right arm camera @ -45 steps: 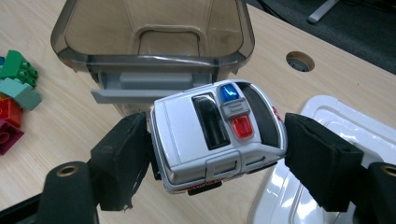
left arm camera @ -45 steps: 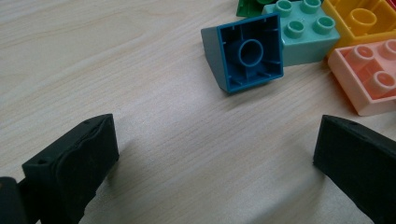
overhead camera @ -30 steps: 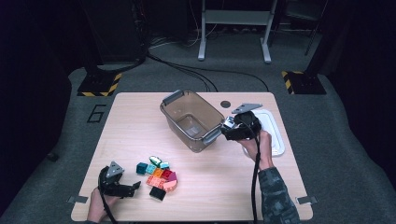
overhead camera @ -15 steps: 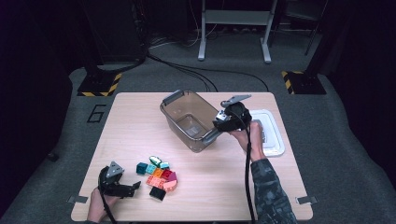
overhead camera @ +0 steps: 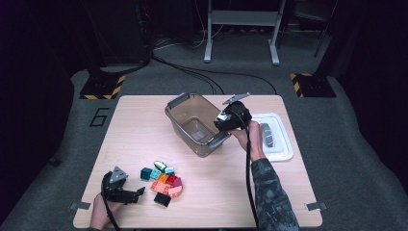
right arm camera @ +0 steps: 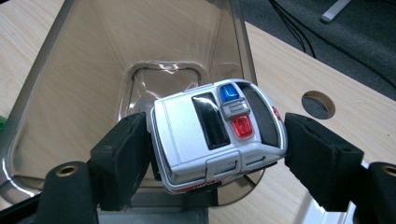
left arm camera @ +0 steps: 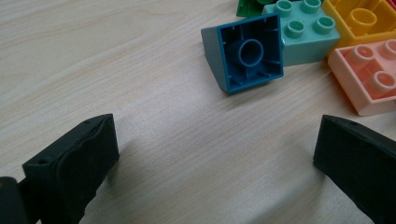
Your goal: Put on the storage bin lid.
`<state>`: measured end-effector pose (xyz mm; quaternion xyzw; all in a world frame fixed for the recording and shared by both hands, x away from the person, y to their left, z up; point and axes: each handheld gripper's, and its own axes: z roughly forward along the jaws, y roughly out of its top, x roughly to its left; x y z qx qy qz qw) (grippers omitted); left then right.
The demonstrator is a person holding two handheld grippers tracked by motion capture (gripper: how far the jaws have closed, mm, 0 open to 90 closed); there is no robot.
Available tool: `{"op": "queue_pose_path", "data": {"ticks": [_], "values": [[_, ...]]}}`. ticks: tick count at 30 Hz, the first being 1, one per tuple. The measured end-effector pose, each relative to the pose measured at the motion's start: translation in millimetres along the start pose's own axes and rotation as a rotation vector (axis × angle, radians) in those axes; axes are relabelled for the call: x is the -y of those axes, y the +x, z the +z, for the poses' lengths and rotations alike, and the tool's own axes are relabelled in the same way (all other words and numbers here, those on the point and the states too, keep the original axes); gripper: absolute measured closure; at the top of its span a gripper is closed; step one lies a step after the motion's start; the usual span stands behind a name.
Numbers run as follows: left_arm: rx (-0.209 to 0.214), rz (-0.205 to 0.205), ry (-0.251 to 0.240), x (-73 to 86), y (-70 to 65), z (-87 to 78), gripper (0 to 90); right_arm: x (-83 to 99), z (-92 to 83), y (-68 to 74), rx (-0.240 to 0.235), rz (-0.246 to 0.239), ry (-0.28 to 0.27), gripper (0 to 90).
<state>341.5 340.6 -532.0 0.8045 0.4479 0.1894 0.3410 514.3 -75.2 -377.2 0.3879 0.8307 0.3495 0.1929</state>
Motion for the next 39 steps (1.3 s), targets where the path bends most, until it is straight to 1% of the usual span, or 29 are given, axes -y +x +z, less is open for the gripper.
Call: {"op": "queue_pose_path", "data": {"ticks": [5,6,7,8,9,10,11,12,13,14,15,16,19,20,21,22,24,25,26,27,29,31,32,33,35,36,37,38,39], "values": [[0.002,0.0,0.003,-0.1,0.1,-0.2,0.0,-1.2,8.4,2.4,0.01,0.001,0.02,23.0],[0.001,0.001,0.002,-0.1,0.1,-0.2,0.0,-1.2,9.6,1.5,0.012,-0.019,0.02,23.0],[0.001,0.0,0.002,-0.1,0.0,-0.1,0.0,-1.2,10.6,2.5,0.015,-0.009,0.021,23.1],[0.001,0.0,0.002,-0.1,0.1,-0.2,0.0,-1.1,11.2,2.7,0.014,-0.007,0.025,23.0],[-0.002,-0.001,-0.002,0.1,-0.1,0.2,0.0,-0.9,11.5,2.5,0.019,-0.018,0.032,23.0],[0.004,0.003,0.012,-0.5,0.3,-0.9,0.0,-0.7,12.5,4.3,0.031,-0.005,0.041,23.0],[0.001,0.0,0.0,0.0,0.0,0.0,0.0,-0.4,12.8,3.1,0.029,-0.023,0.041,23.0],[0.0,0.0,0.0,0.0,0.0,0.0,0.0,0.0,13.2,3.2,0.029,-0.023,0.041,23.0],[0.0,0.0,0.0,0.0,0.0,0.0,0.0,0.3,13.6,4.6,0.036,-0.008,0.049,23.0],[0.001,0.0,0.002,-0.1,0.1,-0.1,0.0,0.8,14.0,3.9,0.035,-0.021,0.052,23.0],[-0.002,0.0,-0.001,0.1,-0.1,0.1,0.0,1.1,14.9,4.5,0.036,-0.008,0.056,23.0],[0.002,0.0,0.002,-0.1,0.1,-0.2,0.0,1.6,15.1,4.1,0.037,-0.018,0.059,23.0],[0.0,-0.003,-0.001,0.1,-0.3,0.2,0.0,2.0,15.2,4.6,0.038,-0.019,0.059,23.0],[0.002,0.0,0.002,-0.1,0.1,-0.2,0.0,1.8,15.6,4.6,0.044,-0.03,0.057,23.0],[0.001,-0.003,-0.001,0.1,-0.2,0.1,0.0,1.6,15.2,6.3,0.046,-0.021,0.069,22.9],[0.001,0.0,0.002,-0.1,0.1,-0.2,0.0,1.7,15.5,6.6,0.049,-0.027,0.073,23.0],[0.0,0.0,-0.001,0.0,0.0,0.0,0.0,1.6,15.9,6.6,0.051,-0.032,0.071,23.0],[0.003,0.001,0.007,-0.3,0.2,-0.5,0.0,1.6,15.5,7.3,0.052,-0.024,0.077,23.0],[0.001,0.001,0.004,-0.2,0.1,-0.3,0.0,1.6,16.1,6.1,0.052,-0.04,0.068,23.0],[0.001,0.01,0.009,-0.5,0.8,-0.7,0.0,1.7,16.4,6.5,0.054,-0.035,0.066,23.0],[-0.004,0.008,0.003,-0.2,0.5,-0.2,0.0,1.1,15.7,7.9,0.066,-0.03,0.083,23.0],[-0.004,0.007,0.0,-0.1,0.4,0.0,0.0,0.8,15.9,8.6,0.072,-0.03,0.086,23.0],[0.002,0.0,0.003,-0.1,0.1,-0.2,0.0,0.6,16.4,8.2,0.08,-0.044,0.085,22.9],[-0.002,0.007,0.001,-0.1,0.5,-0.1,0.0,0.5,16.4,8.7,0.082,-0.044,0.086,22.9],[-0.001,0.007,0.002,-0.2,0.6,-0.2,0.0,0.3,16.6,9.1,0.085,-0.046,0.087,22.9],[0.001,0.009,0.009,-0.5,0.8,-0.7,0.0,0.1,17.1,8.9,0.089,-0.057,0.083,22.9],[0.0,0.008,0.006,-0.3,0.7,-0.5,0.0,-0.1,16.3,10.7,0.091,-0.041,0.1,22.9],[-0.001,0.007,0.005,-0.3,0.6,-0.4,0.0,0.1,16.5,10.7,0.094,-0.041,0.094,22.8],[-0.001,0.008,0.005,-0.3,0.6,-0.4,0.0,0.1,17.1,9.3,0.096,-0.059,0.082,22.7]]}}
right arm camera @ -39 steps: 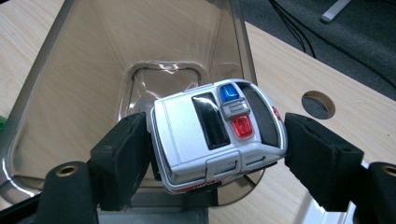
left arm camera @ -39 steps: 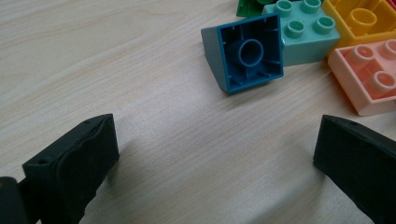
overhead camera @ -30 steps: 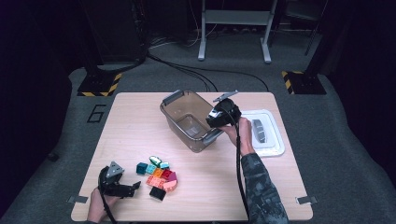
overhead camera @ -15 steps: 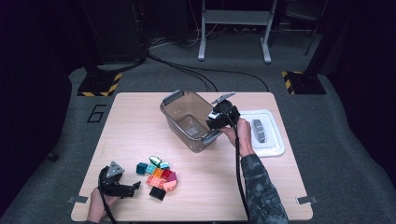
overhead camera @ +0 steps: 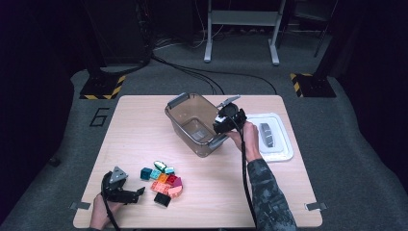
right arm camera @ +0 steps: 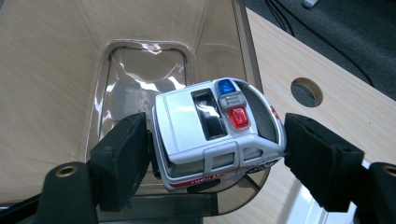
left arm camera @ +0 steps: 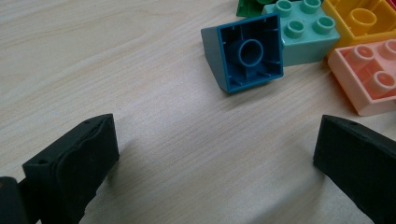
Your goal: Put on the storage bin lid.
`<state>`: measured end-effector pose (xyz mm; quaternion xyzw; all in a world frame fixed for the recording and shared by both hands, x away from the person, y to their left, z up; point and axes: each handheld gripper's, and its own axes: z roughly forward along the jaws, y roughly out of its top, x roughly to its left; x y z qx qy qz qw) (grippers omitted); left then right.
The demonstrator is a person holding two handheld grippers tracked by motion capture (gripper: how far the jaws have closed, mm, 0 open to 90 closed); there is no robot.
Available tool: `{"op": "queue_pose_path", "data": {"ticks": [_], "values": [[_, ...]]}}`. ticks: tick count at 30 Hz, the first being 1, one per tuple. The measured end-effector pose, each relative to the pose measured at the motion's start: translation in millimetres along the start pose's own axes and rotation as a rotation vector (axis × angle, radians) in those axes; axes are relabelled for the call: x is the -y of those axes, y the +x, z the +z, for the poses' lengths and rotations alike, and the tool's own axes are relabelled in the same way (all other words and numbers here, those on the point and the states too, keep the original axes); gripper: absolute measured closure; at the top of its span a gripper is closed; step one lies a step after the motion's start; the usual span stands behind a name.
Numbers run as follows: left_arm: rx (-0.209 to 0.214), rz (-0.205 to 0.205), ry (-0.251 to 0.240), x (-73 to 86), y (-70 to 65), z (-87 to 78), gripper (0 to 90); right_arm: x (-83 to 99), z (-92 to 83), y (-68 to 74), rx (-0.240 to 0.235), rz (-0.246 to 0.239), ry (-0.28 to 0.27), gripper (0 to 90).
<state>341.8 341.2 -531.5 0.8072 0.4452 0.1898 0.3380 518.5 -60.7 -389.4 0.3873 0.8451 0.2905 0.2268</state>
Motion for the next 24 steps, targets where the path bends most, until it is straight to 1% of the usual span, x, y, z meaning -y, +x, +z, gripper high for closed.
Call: {"op": "queue_pose_path", "data": {"ticks": [1,2,3,5,6,7,8,9,10,13,14,15,16,17,18,19,20,21,22,23,24], "values": [[0.0,-0.001,-0.002,0.1,-0.1,0.2,0.0,0.4,-0.6,0.0,-0.003,0.007,0.001,22.6],[0.002,0.001,0.004,-0.1,0.1,-0.3,0.0,0.8,-1.5,0.1,-0.001,0.015,-0.001,24.6],[0.001,0.0,0.001,-0.1,0.1,-0.1,0.0,1.6,-3.3,-0.1,0.0,0.023,-0.017,23.9],[0.002,0.001,0.007,-0.3,0.2,-0.5,0.0,2.6,-5.8,-0.7,0.0,0.019,-0.029,22.0],[-0.003,-0.001,-0.006,0.2,-0.2,0.4,0.0,3.0,-7.7,-0.1,0.004,0.029,-0.025,21.2],[-0.001,0.0,0.001,0.0,0.0,0.0,0.0,3.9,-9.2,-0.7,-0.004,0.027,-0.038,21.0],[-0.004,0.0,-0.002,0.1,-0.2,0.2,0.0,4.7,-11.7,-1.4,-0.011,0.034,-0.046,19.7],[0.0,0.0,-0.002,0.1,0.0,0.2,0.0,5.1,-14.2,-1.4,-0.01,0.049,-0.062,17.8],[0.002,0.001,0.005,-0.2,0.2,-0.3,0.0,6.1,-17.8,-2.7,-0.012,0.045,-0.074,17.1],[0.003,0.001,0.004,-0.1,0.1,-0.4,0.0,10.7,-28.5,-3.3,-0.019,0.069,-0.1,15.1],[0.002,0.001,0.003,-0.1,0.1,-0.3,0.0,12.9,-31.7,-4.6,-0.023,0.06,-0.107,14.0],[0.003,0.001,0.007,-0.3,0.2,-0.6,0.0,15.5,-35.0,-4.2,-0.032,0.079,-0.111,14.2],[-0.004,-0.001,-0.006,0.2,-0.3,0.4,0.0,18.6,-38.6,-4.5,-0.04,0.082,-0.117,13.9],[0.001,0.001,0.002,0.0,0.1,-0.2,0.0,22.1,-41.9,-4.1,-0.042,0.09,-0.121,13.4],[0.003,0.002,0.007,-0.2,0.2,-0.6,0.0,26.0,-44.8,-4.5,-0.044,0.086,-0.128,13.2],[0.003,0.001,0.007,-0.2,0.1,-0.6,0.0,30.1,-47.9,-4.6,-0.052,0.091,-0.13,12.6],[0.003,-0.001,0.003,-0.1,0.0,-0.2,0.0,34.4,-50.9,-4.2,-0.056,0.101,-0.132,11.5],[-0.003,-0.001,-0.002,0.1,-0.3,0.1,0.0,38.8,-53.6,-4.5,-0.056,0.094,-0.14,11.0],[0.001,-0.002,-0.003,0.1,-0.1,0.2,0.0,43.5,-56.4,-3.9,-0.057,0.099,-0.138,10.2],[0.003,0.002,0.008,-0.3,0.2,-0.6,0.0,48.2,-59.0,-3.4,-0.06,0.104,-0.144,9.4],[0.003,0.002,0.008,-0.3,0.2,-0.6,0.0,48.2,-59.0,-3.4,-0.06,0.104,-0.144,9.4]]}}
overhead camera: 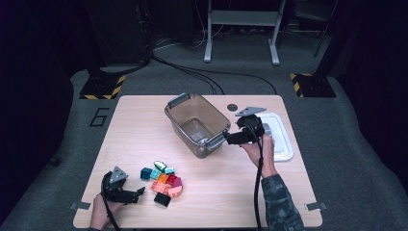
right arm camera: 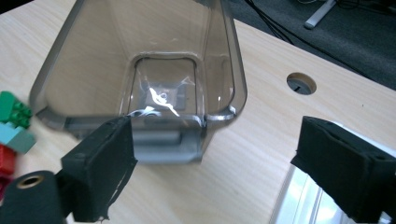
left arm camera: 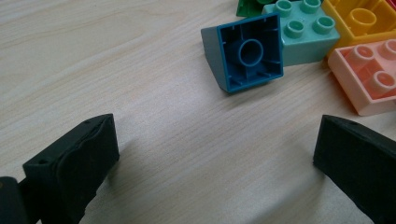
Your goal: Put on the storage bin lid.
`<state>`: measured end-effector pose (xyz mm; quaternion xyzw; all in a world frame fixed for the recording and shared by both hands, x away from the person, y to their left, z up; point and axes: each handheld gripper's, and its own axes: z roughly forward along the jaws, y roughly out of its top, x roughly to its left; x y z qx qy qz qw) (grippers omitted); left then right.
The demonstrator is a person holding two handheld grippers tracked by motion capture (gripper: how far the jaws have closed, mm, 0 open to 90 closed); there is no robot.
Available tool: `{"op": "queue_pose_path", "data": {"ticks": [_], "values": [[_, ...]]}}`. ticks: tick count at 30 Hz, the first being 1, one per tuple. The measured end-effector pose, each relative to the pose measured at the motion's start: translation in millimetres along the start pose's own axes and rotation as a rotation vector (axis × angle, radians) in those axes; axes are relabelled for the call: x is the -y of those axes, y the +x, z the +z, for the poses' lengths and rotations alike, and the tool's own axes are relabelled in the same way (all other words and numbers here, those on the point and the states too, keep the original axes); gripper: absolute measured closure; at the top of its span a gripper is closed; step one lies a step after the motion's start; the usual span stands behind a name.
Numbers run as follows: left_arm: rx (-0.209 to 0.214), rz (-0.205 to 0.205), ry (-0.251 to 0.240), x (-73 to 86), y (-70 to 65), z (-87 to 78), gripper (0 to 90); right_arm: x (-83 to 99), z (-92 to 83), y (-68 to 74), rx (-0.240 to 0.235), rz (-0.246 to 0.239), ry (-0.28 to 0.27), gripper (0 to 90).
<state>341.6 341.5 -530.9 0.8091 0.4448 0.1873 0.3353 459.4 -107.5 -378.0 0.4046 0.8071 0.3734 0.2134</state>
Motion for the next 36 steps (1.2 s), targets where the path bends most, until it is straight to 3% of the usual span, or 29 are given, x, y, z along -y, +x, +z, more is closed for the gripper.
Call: {"op": "queue_pose_path", "data": {"ticks": [6,13,24,36], "values": [[-0.003,-0.001,-0.008,0.3,-0.2,0.6,0.0,33.0,-14.6,3.5,-0.006,0.017,-0.013,4.9],[-0.005,-0.001,-0.014,0.4,-0.2,1.0,0.0,70.8,-12.9,9.1,-0.001,0.045,0.004,3.6],[-0.005,-0.001,-0.01,0.2,-0.2,0.8,0.0,130.6,17.9,21.0,0.002,0.095,0.046,2.9],[-0.007,-0.004,-0.007,0.3,-0.6,0.3,0.3,162.0,34.1,14.3,0.063,0.105,0.063,3.3]]}}
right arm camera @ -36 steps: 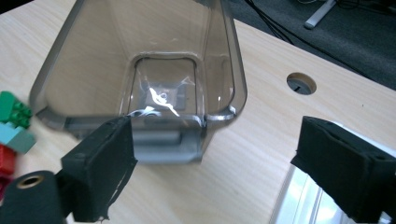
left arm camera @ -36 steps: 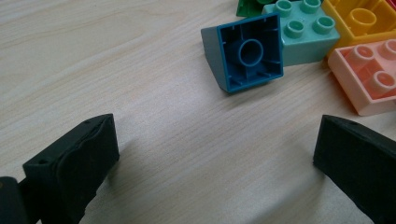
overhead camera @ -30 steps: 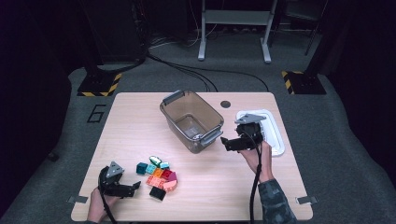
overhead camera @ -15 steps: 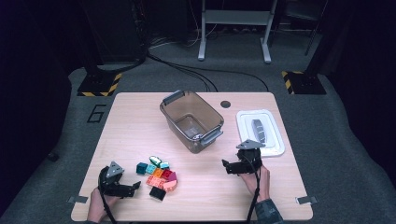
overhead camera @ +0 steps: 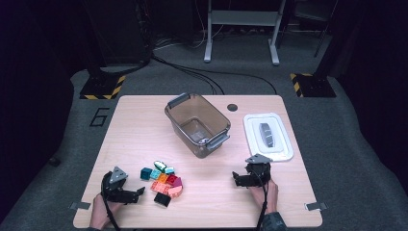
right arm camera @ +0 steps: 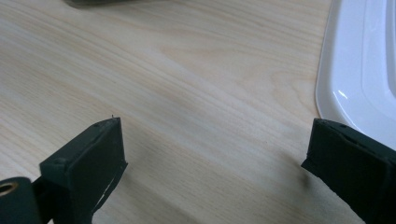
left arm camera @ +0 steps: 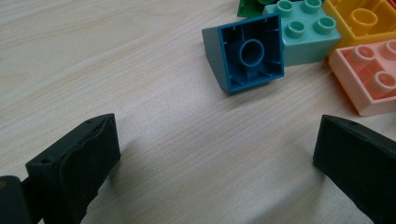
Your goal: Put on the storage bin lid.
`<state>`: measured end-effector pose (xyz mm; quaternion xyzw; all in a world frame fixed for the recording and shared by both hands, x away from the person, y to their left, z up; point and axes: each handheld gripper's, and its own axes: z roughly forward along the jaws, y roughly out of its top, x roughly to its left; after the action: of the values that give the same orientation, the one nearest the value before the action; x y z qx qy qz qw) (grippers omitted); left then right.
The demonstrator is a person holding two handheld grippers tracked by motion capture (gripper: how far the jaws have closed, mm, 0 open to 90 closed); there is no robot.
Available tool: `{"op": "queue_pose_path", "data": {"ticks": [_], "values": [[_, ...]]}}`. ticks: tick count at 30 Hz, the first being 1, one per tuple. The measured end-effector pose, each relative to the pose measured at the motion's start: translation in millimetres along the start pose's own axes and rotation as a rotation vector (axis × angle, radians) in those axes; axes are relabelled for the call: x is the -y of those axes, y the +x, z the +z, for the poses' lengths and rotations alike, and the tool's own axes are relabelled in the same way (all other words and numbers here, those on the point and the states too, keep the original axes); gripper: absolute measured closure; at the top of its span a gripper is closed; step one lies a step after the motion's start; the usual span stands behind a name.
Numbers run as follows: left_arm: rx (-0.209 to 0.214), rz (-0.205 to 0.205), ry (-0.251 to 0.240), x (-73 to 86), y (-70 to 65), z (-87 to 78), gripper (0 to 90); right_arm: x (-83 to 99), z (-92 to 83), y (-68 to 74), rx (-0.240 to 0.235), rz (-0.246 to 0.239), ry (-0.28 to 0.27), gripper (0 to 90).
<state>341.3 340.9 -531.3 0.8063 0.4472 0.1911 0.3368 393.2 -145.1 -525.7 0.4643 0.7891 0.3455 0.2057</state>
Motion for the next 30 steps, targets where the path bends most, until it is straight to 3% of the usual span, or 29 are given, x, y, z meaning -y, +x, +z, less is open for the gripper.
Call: {"op": "queue_pose_path", "data": {"ticks": [2,5,11,17,23,26,30], "values": [[-0.005,0.003,-0.009,0.1,0.5,0.2,0.6,0.2,1.0,-0.8,-0.002,0.021,0.003,3.2],[0.0,-0.002,-0.005,0.0,1.7,-2.0,3.1,1.4,0.9,-1.9,-0.005,0.012,0.01,3.3],[0.023,-0.058,-0.031,-2.4,1.9,-3.3,4.9,1.2,3.0,1.1,0.013,0.018,0.018,3.6],[0.036,-0.125,-0.046,-19.6,-2.4,-2.7,0.0,1.2,3.1,1.2,0.016,0.018,0.019,3.5],[0.025,-0.144,-0.019,-34.9,-6.1,4.2,0.0,1.3,3.0,1.2,0.017,0.018,0.019,3.5],[0.02,-0.145,-0.025,-37.6,-6.8,8.0,17.0,1.4,3.0,1.2,0.017,0.018,0.018,3.6],[0.003,-0.173,-0.048,-41.1,-4.8,10.6,28.8,1.4,3.0,1.2,0.018,0.02,0.017,3.7]]}}
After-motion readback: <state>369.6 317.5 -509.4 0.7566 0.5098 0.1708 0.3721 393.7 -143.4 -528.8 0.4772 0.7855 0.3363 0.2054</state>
